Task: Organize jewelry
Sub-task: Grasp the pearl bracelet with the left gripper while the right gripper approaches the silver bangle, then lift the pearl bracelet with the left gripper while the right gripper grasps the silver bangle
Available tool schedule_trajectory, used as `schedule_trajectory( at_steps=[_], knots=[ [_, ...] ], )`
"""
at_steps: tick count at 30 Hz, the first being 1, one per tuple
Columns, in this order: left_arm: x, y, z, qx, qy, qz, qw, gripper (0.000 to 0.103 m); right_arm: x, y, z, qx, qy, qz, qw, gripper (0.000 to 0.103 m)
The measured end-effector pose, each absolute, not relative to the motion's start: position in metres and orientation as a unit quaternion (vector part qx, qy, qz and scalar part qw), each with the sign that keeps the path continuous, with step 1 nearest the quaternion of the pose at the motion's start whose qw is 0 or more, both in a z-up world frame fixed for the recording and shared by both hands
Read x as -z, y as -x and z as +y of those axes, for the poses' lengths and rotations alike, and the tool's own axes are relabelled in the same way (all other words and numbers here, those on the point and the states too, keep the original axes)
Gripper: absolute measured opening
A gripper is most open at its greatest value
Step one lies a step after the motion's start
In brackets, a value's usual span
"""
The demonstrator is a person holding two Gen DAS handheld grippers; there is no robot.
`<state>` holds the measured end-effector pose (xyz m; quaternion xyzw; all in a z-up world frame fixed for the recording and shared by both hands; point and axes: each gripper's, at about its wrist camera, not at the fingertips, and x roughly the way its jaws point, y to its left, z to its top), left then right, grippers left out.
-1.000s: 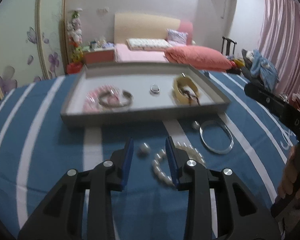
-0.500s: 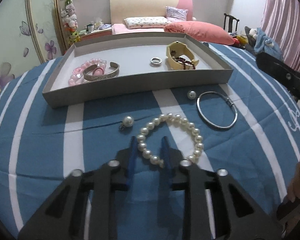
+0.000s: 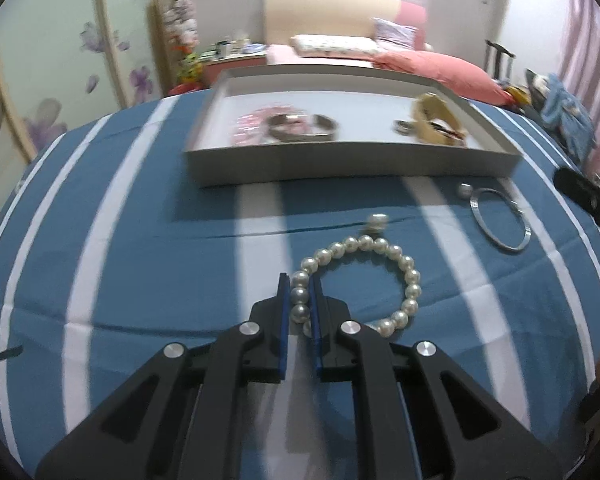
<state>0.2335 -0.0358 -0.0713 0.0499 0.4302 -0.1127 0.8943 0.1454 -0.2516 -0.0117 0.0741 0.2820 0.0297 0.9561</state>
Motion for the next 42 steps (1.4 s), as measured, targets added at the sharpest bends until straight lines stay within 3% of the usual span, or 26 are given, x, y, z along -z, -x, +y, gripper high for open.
schedule_trajectory(
  at_steps=[13, 16, 21, 30, 40, 42],
  knots=[
    [0.067, -0.242, 0.030, 0.040, -0.014, 0.433, 0.900, 0.010, 0.028, -0.156, -0.241, -0.024, -0.045, 0.343, 0.938, 0.048],
    [0.067, -0.244, 0.040, 0.033, -0.006, 0.433, 0.901, 0.011, 0.031, -0.157, -0.240, -0.018, -0.037, 0.355, 0.934, 0.065],
    [0.067, -0.242, 0.044, 0.032, -0.010, 0.433, 0.901, 0.011, 0.034, -0.162, -0.232, -0.021, -0.015, 0.370, 0.929, 0.081],
    [0.065, -0.242, 0.044, 0.034, -0.006, 0.433, 0.901, 0.011, 0.048, -0.184, -0.233, -0.012, -0.015, 0.419, 0.908, 0.086],
    [0.065, -0.242, 0.044, 0.034, -0.005, 0.433, 0.901, 0.011, 0.054, -0.200, -0.233, -0.007, -0.006, 0.442, 0.897, 0.086],
    [0.065, -0.242, 0.044, 0.034, -0.005, 0.433, 0.901, 0.011, 0.054, -0.202, -0.234, -0.009, -0.004, 0.441, 0.897, 0.082]
  ],
)
